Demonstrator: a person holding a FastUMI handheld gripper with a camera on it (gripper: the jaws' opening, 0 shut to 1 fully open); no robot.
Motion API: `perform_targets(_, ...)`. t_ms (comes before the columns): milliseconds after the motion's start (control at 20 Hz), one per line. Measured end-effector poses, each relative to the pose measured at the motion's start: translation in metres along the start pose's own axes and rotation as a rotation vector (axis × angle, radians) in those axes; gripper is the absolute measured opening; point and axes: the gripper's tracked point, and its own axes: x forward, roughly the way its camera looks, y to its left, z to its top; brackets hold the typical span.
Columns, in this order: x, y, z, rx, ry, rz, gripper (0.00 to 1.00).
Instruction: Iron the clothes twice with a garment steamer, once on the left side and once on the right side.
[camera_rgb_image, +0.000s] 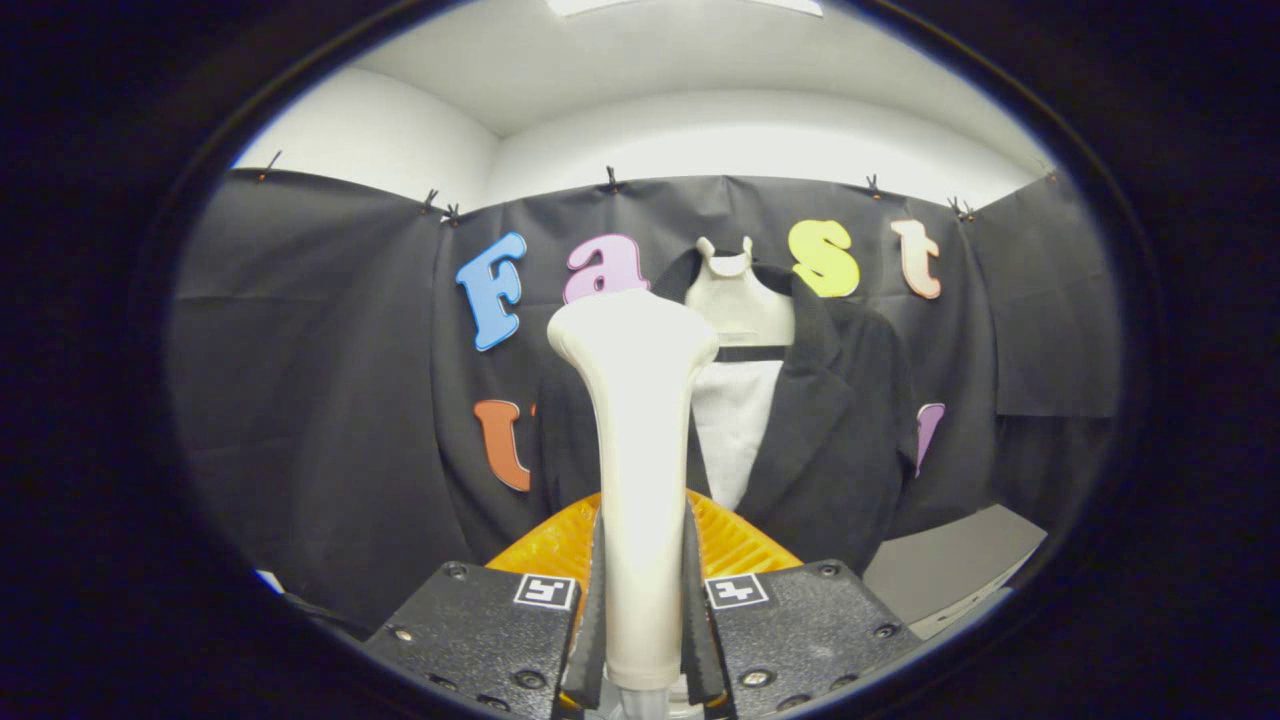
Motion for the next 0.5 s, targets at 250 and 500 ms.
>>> perform_targets(250, 0.043, 0.015, 0.004, -0.046, 0.019, -0.064, 0.34)
perform_targets(500, 0.067, 0.013, -0.014, -0.097, 0.050, -0.112, 0.34)
